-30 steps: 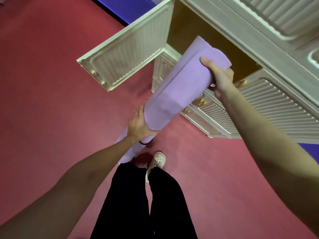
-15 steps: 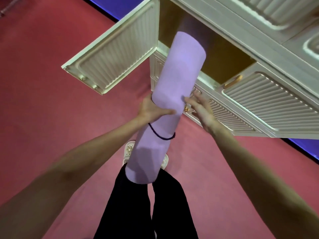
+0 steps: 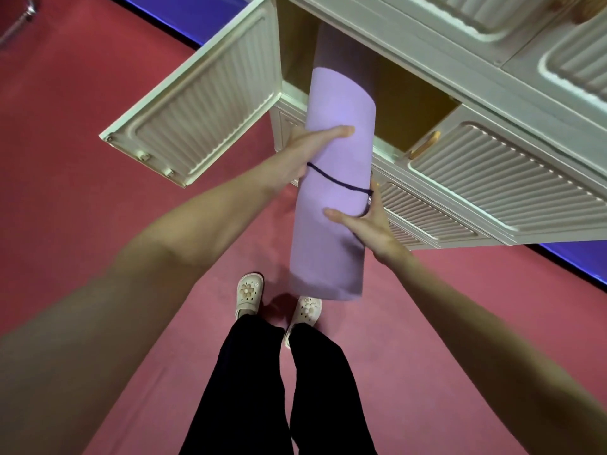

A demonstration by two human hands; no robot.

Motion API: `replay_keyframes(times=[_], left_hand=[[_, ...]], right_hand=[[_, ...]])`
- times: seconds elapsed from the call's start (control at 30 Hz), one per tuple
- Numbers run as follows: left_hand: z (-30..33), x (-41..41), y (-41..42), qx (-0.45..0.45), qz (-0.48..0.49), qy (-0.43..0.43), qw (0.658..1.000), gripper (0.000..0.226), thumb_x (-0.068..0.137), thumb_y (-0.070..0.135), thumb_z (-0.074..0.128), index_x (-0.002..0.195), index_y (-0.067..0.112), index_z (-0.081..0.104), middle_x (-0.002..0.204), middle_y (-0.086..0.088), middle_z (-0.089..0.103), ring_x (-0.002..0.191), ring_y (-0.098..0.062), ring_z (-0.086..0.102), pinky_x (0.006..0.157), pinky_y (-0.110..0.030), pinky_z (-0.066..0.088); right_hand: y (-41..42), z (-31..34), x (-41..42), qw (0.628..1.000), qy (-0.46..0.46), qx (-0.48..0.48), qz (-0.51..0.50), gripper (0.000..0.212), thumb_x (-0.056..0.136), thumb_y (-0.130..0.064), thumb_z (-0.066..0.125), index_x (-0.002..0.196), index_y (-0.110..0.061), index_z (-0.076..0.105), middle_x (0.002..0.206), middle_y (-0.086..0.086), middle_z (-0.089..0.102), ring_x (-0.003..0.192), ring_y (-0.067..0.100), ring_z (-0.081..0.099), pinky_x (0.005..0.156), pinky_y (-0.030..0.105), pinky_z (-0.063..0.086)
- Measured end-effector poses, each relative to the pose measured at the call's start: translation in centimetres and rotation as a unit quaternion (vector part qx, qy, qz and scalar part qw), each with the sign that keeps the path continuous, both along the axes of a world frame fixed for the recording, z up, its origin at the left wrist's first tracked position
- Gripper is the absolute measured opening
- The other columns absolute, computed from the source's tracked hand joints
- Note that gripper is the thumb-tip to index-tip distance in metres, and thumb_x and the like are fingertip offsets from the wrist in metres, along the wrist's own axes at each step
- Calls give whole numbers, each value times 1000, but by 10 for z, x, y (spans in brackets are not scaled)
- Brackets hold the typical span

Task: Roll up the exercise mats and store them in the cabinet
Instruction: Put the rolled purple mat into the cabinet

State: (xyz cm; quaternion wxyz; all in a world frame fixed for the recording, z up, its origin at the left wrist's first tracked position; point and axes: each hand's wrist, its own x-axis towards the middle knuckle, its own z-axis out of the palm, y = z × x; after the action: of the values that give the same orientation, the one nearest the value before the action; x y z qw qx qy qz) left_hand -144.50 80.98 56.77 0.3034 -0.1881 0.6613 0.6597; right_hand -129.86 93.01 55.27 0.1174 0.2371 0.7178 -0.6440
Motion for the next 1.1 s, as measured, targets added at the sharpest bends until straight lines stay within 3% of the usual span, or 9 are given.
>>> replay_keyframes(times=[0.13, 0.3, 0.5, 0.63, 0.73, 0.8, 0.9, 0.97, 1.1], left_hand=[[-4, 5, -10, 45, -52, 16, 998, 44, 79, 33, 77, 117, 14, 65, 107, 1, 73, 97, -15, 70, 80, -30, 55], [-11, 42, -27, 54, -80, -42, 994, 41, 92, 48, 54, 120, 18, 62, 93, 7, 69, 78, -8, 63, 66, -20, 46], [-21, 108, -45, 60, -211, -89, 972, 70, 76, 64, 64, 135, 30, 49, 120, 10, 67, 109, -10, 64, 89, -31, 51], [-25, 120, -45, 80, -191, -73, 976, 87, 61, 59, 79, 136, 31, 46, 123, 8, 66, 111, -15, 65, 94, -42, 53], [-21, 120, -42, 59, -178, -62, 980, 87, 55, 58, 80, 132, 32, 48, 120, 8, 68, 107, -16, 67, 89, -42, 55], [-21, 121, -40, 55, -173, -63, 981, 88, 53, 59, 80, 131, 32, 49, 119, 7, 68, 106, -16, 67, 90, -44, 55], [-22, 122, -37, 60, -158, -71, 983, 86, 52, 56, 80, 129, 32, 50, 119, 6, 68, 108, -18, 66, 94, -48, 52], [-22, 122, -35, 68, -145, -74, 984, 84, 54, 54, 81, 129, 31, 50, 120, 5, 68, 109, -19, 66, 97, -50, 50], [-24, 123, -36, 73, -133, -75, 986, 84, 55, 53, 80, 129, 28, 51, 120, 4, 68, 109, -18, 66, 99, -49, 49]], right_hand=[[8, -3, -10, 999, 17, -17, -38, 100, 57, -30, 92, 139, -24, 35, 130, -2, 58, 116, 11, 60, 100, 39, 49], [17, 5, -23, 996, 27, -54, -68, 93, 60, -22, 92, 137, -24, 38, 127, 7, 62, 111, 21, 65, 93, 44, 54], [15, 4, -23, 994, 2, -69, -82, 90, 61, -22, 91, 136, -20, 40, 125, 3, 62, 106, 15, 66, 87, 36, 57], [23, 7, -23, 995, -25, -81, -44, 77, 68, -35, 86, 131, -21, 45, 121, 0, 65, 103, 12, 67, 84, 32, 57], [31, 8, -29, 997, -36, -30, -55, 37, 88, -39, 63, 117, -17, 56, 93, -5, 65, 69, 2, 62, 59, 19, 47], [37, 7, -36, 987, -9, 60, -147, 33, 88, -34, 56, 111, -10, 54, 74, -5, 54, 56, 6, 50, 53, 23, 41], [54, 2, -46, 948, 22, 190, -256, 41, 89, -17, 56, 126, -4, 42, 86, 1, 50, 78, 16, 50, 74, 30, 44], [61, 2, -52, 946, 34, 181, -265, 42, 81, -17, 56, 120, -10, 44, 93, 4, 50, 85, 20, 52, 84, 40, 48], [68, 0, -62, 959, 55, 149, -235, 35, 70, -20, 54, 105, -23, 48, 84, -6, 49, 80, 17, 53, 78, 40, 53]])
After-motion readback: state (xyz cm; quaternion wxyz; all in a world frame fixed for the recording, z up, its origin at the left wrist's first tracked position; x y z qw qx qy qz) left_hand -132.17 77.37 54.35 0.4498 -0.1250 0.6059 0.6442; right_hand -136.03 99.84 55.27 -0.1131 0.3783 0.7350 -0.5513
